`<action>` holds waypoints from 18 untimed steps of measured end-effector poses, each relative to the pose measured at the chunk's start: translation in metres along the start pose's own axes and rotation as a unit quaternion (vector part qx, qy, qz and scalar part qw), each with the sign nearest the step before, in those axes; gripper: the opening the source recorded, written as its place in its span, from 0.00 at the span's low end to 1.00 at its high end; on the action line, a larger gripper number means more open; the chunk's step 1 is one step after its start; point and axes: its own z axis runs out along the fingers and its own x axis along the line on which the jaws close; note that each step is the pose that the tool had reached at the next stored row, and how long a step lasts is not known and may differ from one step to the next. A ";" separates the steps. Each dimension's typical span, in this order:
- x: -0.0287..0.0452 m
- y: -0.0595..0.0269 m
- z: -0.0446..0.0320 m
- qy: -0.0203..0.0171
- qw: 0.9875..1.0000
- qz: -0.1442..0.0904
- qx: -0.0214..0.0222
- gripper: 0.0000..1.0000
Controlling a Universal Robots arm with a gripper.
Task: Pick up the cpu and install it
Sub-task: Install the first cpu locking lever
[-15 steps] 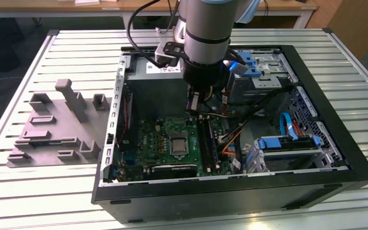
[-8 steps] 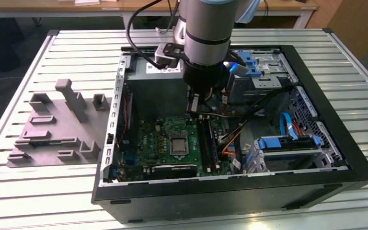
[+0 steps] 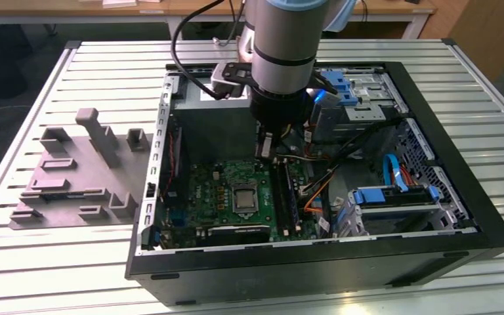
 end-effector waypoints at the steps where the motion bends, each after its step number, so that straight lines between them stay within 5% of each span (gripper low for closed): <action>1: 0.0000 0.0000 0.0000 0.000 1.000 0.000 0.000 0.11; 18: 0.0033 -0.0002 0.0002 0.000 1.000 -0.010 0.000 0.11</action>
